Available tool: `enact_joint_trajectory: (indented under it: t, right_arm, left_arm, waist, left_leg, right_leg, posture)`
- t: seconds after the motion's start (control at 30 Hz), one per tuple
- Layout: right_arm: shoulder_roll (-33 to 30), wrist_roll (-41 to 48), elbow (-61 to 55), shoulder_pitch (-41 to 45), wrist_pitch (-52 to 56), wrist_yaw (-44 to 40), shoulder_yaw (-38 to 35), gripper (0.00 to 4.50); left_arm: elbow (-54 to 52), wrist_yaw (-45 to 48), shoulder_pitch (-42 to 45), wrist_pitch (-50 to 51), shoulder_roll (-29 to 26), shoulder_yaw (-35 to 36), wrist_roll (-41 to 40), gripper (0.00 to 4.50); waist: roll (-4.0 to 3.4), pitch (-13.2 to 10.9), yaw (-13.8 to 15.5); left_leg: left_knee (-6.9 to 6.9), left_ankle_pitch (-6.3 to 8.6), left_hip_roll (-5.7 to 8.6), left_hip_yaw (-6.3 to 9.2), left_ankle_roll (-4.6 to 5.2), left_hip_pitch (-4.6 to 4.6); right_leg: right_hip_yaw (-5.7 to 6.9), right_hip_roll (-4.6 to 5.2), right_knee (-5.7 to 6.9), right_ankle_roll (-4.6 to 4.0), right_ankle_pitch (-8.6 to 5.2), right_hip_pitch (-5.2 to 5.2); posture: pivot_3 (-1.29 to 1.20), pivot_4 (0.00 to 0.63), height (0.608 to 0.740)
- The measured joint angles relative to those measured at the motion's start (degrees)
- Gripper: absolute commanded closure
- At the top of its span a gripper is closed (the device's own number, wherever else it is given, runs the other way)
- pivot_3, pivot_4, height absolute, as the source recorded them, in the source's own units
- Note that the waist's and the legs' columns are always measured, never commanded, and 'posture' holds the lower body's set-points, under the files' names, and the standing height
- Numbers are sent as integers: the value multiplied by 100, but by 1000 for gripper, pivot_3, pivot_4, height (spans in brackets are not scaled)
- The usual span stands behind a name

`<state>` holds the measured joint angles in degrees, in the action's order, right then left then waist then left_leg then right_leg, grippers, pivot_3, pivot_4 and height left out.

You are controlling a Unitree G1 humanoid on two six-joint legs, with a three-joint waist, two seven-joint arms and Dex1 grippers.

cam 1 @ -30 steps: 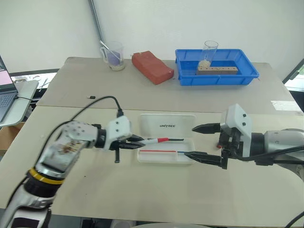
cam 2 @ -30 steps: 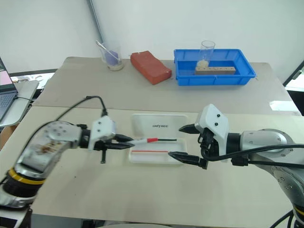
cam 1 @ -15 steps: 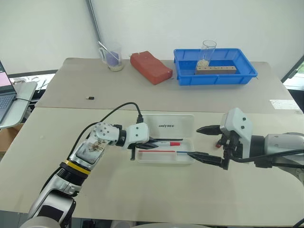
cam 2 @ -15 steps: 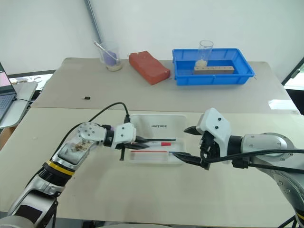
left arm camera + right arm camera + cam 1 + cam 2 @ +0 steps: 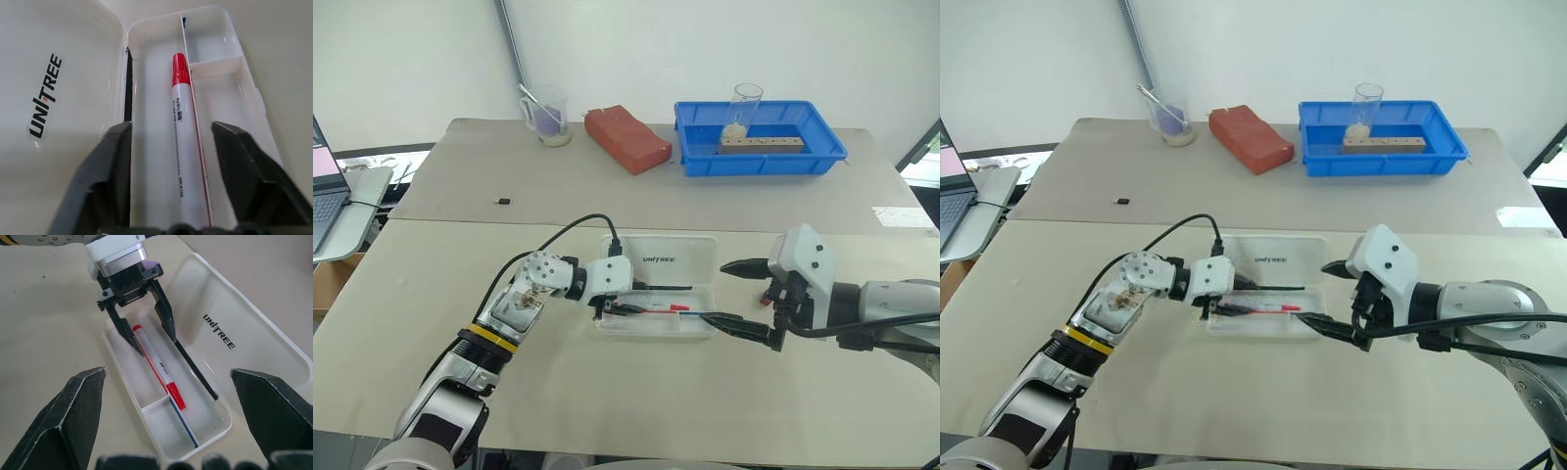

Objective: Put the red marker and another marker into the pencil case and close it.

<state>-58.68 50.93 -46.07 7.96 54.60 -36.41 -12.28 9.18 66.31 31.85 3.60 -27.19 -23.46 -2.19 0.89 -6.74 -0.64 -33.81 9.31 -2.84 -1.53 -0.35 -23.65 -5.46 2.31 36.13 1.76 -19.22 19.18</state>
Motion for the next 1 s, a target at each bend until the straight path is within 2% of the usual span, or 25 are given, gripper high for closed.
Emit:
enact_joint_trajectory:
  t: [0.03, 0.2, 0.3, 0.53, 0.67, 0.83, 1.0]
  right_arm:
    - [0, 0, 0, -6, 0, 2, -4, 0]
    - [1, -1, 0, -43, -1, -3, -9, 0]
    - [11, 5, 9, -33, -1, -19, -8, 0]
    - [138, 237, 109, 475, 0, -99, 145, 0]
    - [309, 347, 187, 972, 18, -100, 515, 0]
    - [512, 389, 312, 1664, 25, -244, 1018, 0]
    - [674, 354, 496, 2116, 25, -379, 1322, 0]
  left_arm:
    - [-2, 1, 6, 2, 2, 6, -4, 35]
    - [-364, 37, -16, 77, -105, 180, -150, 35]
    - [-897, 87, -160, 345, -415, 477, -407, 35]
    - [-2150, -133, -1112, 1752, -1247, 1699, -1339, 35]
    - [-2193, -628, -1776, 2193, -1527, 2282, -1368, 35]
    - [-1736, -1355, -2121, 2369, -1524, 2726, -1258, 35]
    - [-1577, -2086, -2144, 2738, -1032, 2717, -1193, 35]
  waist:
    - [0, 0, -1]
    - [-1, 0, -9]
    - [-4, 2, -18]
    - [-10, -3, -52]
    - [-11, -4, -38]
    - [-15, -3, -9]
    - [-4, 0, 18]
  left_leg:
    - [0, 0, 0, 0, 0, 0]
    - [1, 0, -1, 0, 0, 0]
    - [3, 0, -3, 0, 0, 4]
    - [5, 0, -10, 0, 0, 17]
    - [8, 1, -10, -1, -1, 27]
    - [13, 1, -17, 0, -1, 35]
    - [13, 1, -17, 8, -1, 28]
  right_leg:
    - [0, 0, 0, 0, 0, 0]
    - [0, -1, 1, 0, 0, 1]
    - [0, -1, 2, 1, 0, 0]
    - [-1, -3, 5, 4, -3, -5]
    - [-2, 3, 4, 3, -3, -5]
    - [4, 19, -1, -1, -2, 7]
    - [4, 30, -2, 0, -1, 5]
  posture:
    - [0, 150, 740]
    - [0, 150, 740]
    - [0, 150, 740]
    - [0, 150, 740]
    - [0, 150, 740]
    - [0, 150, 740]
    - [0, 150, 740]
